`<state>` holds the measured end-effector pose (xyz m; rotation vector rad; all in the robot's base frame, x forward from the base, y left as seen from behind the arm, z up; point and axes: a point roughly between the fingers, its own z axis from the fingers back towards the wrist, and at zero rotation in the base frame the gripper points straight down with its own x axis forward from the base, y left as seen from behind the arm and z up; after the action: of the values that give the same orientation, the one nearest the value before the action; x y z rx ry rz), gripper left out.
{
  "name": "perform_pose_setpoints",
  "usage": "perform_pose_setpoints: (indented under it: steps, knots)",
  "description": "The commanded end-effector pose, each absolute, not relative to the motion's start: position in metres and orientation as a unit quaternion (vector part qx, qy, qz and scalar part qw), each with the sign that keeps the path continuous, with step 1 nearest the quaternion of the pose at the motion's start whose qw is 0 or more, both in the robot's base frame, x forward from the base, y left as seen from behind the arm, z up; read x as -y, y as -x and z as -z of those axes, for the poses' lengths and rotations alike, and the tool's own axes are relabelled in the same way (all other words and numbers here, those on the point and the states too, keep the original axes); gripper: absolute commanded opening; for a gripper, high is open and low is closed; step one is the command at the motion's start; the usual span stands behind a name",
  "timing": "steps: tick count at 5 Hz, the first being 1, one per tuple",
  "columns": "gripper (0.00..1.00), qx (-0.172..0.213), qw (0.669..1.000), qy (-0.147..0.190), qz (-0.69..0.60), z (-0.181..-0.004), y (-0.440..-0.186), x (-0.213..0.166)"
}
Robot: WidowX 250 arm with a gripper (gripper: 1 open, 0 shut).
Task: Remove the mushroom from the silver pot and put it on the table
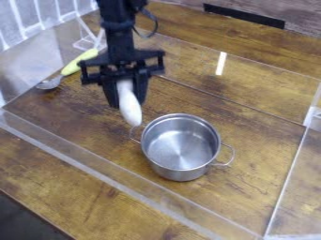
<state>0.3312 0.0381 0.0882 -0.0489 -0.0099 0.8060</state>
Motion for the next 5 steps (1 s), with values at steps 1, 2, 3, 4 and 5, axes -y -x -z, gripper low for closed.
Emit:
perform_pose_setpoints:
  steps: [1,2,3,4,5]
  knots:
    - [0.0,0.025,0.903,0.03,-0.427,-0.093,-0.342,-0.059]
    - [0.0,0.017,0.903,0.025,-0.428,-0.083,-0.341,-0.065]
    - [0.0,0.01,0.904,0.022,-0.427,-0.078,-0.343,-0.066]
    - [0.0,0.002,0.887,0.021,-0.462,-0.076,-0.344,-0.065]
    - [0.0,-0.005,0.869,0.019,-0.495,-0.074,-0.344,-0.064]
